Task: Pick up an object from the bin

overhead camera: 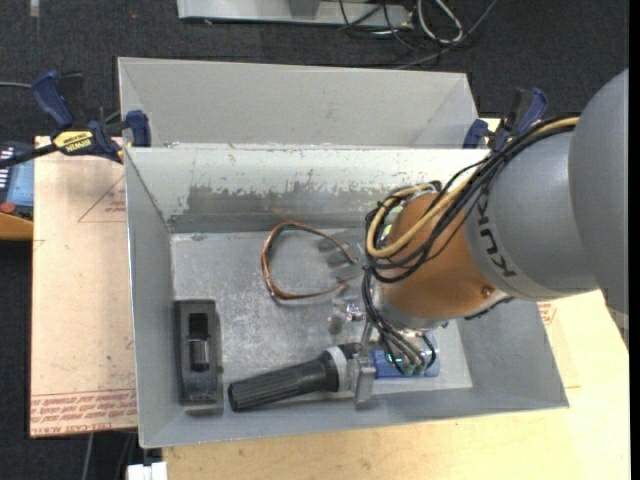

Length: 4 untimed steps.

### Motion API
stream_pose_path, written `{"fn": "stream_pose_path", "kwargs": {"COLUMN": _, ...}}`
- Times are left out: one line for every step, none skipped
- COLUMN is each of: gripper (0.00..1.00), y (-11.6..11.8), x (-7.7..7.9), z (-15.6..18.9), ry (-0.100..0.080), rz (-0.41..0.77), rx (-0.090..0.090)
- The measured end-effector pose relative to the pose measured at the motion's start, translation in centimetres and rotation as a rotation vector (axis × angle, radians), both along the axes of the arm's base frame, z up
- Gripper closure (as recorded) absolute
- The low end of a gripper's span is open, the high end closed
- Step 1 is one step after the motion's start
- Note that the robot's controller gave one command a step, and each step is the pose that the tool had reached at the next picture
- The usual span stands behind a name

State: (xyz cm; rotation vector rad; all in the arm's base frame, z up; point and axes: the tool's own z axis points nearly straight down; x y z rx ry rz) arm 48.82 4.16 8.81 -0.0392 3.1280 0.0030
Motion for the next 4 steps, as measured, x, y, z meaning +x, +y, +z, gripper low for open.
{"fn": "stream_pose_path", "kwargs": {"gripper": 0.0, "y": 0.0, "x": 0.0, "z": 0.0, "ry": 0.0, "rz": 0.0, "rx": 0.0}}
{"fn": "stream_pose_path", "kwargs": {"gripper": 1.0, "y": -0.4, "x": 2.6, "z": -0.7, "ry": -0.009, "rz": -0.077, "rx": 0.008}}
{"fn": "stream_pose_path", "kwargs": {"gripper": 1.0, "y": -0.4, "x": 2.6, "z": -0.7, "ry": -0.009, "rz": -0.077, "rx": 0.008}}
{"fn": "stream_pose_path", "kwargs": {"gripper": 0.0, "y": 1.0, "x": 3.7, "z": -1.6, "ry": -0.015, "rz": -0.089, "rx": 0.009}}
